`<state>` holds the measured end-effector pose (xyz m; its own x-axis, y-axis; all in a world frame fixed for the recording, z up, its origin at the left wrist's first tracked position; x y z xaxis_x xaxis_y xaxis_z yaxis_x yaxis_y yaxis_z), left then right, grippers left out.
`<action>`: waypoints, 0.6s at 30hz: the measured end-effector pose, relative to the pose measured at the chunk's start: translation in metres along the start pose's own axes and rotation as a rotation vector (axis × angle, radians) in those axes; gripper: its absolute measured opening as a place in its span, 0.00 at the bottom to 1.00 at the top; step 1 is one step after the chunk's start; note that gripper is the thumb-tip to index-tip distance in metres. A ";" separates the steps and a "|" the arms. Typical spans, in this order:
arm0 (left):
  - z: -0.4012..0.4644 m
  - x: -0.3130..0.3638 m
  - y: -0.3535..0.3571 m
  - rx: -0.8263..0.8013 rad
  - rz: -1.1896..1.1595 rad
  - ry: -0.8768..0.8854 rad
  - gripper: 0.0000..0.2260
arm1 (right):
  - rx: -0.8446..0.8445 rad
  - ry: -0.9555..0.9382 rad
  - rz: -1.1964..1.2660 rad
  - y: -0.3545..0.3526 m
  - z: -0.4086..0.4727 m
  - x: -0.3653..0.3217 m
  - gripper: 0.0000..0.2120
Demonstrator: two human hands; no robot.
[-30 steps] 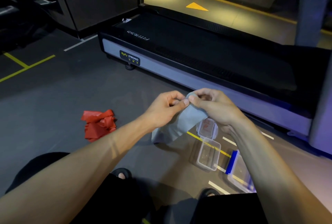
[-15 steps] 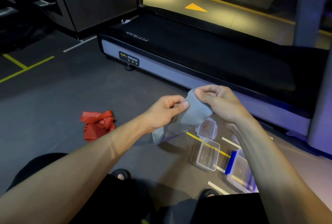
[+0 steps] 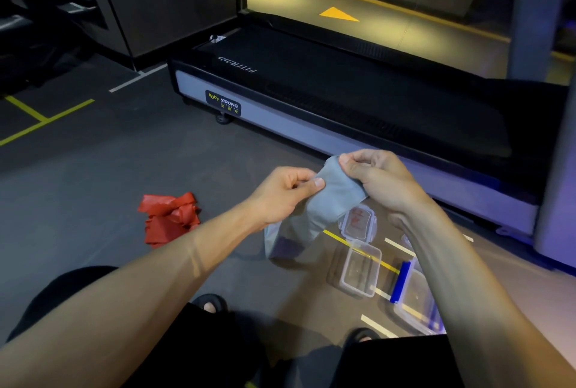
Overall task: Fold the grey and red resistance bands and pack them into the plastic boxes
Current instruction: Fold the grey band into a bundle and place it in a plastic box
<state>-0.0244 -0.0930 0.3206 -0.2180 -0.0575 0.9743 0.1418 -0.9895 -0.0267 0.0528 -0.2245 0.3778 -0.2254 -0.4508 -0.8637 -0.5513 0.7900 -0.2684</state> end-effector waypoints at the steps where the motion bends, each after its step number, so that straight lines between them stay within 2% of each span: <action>1: 0.001 0.000 -0.001 0.010 0.007 0.005 0.14 | 0.001 -0.001 -0.009 0.001 0.000 0.000 0.10; 8: 0.006 0.009 0.001 0.081 -0.031 0.060 0.06 | -0.032 0.036 -0.045 0.003 0.003 0.006 0.22; 13: 0.007 0.010 0.003 0.078 0.030 0.074 0.09 | -0.040 0.106 -0.054 0.003 0.008 0.016 0.22; 18: 0.008 0.012 0.001 0.074 0.063 0.066 0.10 | -0.095 0.055 -0.050 0.008 0.000 0.008 0.18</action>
<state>-0.0193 -0.0938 0.3344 -0.2695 -0.1307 0.9541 0.2273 -0.9714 -0.0688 0.0464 -0.2217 0.3688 -0.2384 -0.5129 -0.8247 -0.6362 0.7241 -0.2664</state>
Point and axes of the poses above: each hand's wrist, its own z-axis towards the middle knuckle, its own y-axis out of the palm, x = y × z, the point moved 8 cm from there along z, towards the middle knuckle, and after that the axes turned 15 degrees about y, right-handed, at the moved point
